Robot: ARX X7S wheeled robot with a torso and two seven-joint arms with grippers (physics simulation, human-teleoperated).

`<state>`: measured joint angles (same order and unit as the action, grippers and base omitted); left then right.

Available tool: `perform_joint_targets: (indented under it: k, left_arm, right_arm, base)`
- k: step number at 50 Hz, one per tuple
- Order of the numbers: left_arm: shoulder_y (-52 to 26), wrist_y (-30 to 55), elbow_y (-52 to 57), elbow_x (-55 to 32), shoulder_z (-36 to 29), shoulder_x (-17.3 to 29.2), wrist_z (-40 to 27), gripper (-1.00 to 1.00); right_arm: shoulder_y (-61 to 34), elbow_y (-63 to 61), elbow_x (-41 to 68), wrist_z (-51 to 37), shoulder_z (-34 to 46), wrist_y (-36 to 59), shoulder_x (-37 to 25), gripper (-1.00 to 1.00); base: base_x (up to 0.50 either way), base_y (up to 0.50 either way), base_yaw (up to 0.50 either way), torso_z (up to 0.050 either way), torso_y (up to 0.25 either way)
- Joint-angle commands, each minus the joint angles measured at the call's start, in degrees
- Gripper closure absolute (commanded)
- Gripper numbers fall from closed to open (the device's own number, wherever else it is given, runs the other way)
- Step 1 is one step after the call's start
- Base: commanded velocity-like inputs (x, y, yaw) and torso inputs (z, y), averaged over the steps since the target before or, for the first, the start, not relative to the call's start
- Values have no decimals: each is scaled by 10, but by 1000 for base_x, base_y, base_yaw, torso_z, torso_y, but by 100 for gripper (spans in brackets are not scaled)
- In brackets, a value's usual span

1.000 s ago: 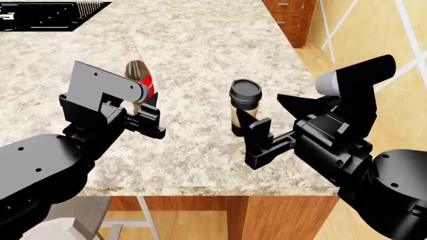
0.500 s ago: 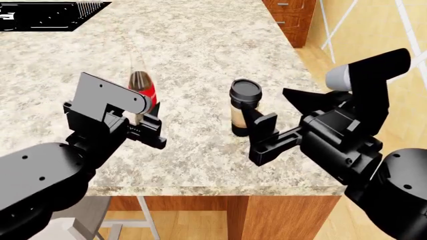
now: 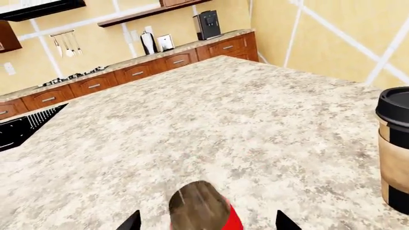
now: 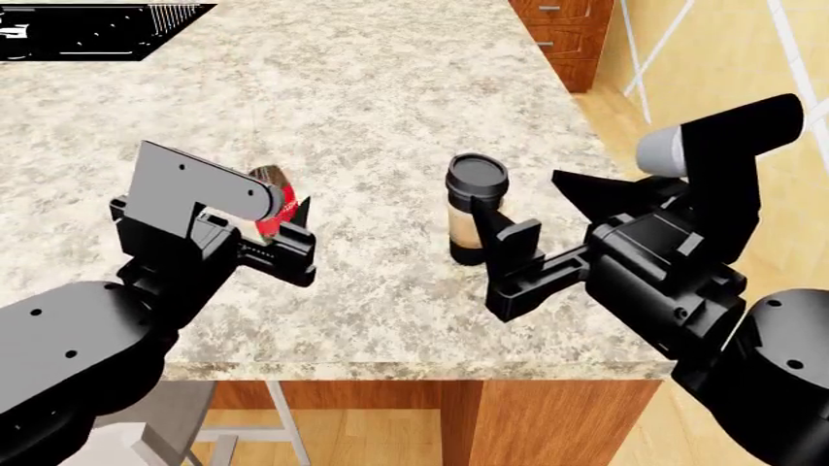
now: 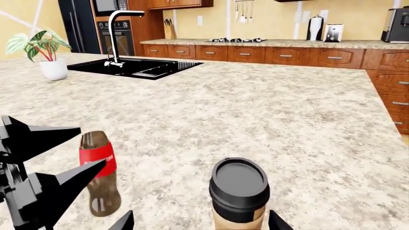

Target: Move the drinks to the dining counter.

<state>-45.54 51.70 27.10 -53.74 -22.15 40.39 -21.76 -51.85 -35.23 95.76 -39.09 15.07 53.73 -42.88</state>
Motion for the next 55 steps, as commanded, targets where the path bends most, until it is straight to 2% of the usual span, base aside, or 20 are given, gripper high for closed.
perform_joint_targets:
  k: [1,18,23,27,37,45,55]
  left_arm:
    - [-2,-4,5,4,2,3,-2,-100]
    - [-9,2,13,-7,10,8,-8,-100]
    - [-20,15,59,-47,44,19,-37,-100]
    - [-37,34,88,-112,86,31,-72,-100]
    - [-44,43,130,-174,130,54,-114,-100]
    - [-45,42,144,-202,150,68,-130,-100]
    - [-46,4,185,-284,241,105,-182,-100]
  right_arm:
    - [3,-2,-1,0,0,-3,-2,-100]
    - [7,-3,-2,1,-1,-7,-6,-100]
    - [-2,-1,1,0,1,-6,-5,-100]
    - [-5,1,-1,2,3,-6,-4,-100]
    - [-11,0,2,-2,4,-6,-4,-100]
    - [-10,-2,2,-4,4,-9,-7,-100]
    - [-30,-20,10,-38,-28,-30,-23,-100]
  base:
    - [0,0,0,0,0]
    - [0,0,0,0,0]
    - [0,0,0,0,0]
    - [0,0,0,0,0]
    - [0,0,0,0,0]
    - [0,0,0,0,0]
    - [0,0,0,0,0]
